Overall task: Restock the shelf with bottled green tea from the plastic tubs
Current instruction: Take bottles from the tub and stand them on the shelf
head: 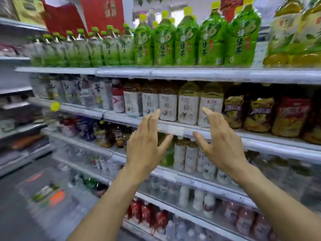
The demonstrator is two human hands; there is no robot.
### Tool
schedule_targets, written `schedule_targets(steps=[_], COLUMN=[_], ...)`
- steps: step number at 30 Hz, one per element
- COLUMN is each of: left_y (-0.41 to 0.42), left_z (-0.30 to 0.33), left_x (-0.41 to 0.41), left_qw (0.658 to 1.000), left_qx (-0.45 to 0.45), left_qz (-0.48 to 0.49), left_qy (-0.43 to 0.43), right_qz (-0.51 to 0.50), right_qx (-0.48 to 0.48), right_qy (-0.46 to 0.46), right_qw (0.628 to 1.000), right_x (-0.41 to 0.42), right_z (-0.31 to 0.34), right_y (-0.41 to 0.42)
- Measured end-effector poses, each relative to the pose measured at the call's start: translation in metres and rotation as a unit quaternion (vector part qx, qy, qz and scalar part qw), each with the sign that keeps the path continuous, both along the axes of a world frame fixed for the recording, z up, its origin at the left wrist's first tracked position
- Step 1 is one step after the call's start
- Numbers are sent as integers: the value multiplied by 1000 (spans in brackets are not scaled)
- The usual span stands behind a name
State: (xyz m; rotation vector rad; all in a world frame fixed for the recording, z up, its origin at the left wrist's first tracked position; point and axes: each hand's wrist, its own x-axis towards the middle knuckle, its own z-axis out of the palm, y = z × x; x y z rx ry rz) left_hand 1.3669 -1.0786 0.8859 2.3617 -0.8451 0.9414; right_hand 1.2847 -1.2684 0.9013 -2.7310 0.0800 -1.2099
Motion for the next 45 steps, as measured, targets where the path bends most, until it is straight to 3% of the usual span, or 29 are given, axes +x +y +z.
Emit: schedule_targets(steps=[6,13,19,28,38,45], left_y=[169,328,439,551,663,731], left_z=[-31,-68,-98,-154,-247,-341], left_x=[33,79,137,316,482,602], left_qw=[991,967,946,911,839,791], left_qx=[78,45,52,57,21,21], left_qz=[80,140,213,237,235,202], left_qy=[77,207,240,333,490,577], right_qz=[51,98,128,136,146,134], right_qx=[41,38,-7,0,69,166], right_qy=[73,156,192,303,448,501], right_qw=[995,982,973,943,880,839], right_x=[62,134,218,397,576,684], right_z=[-43,-74,-100,-168,-245,-340], right_y=[154,295,377,469,574,662])
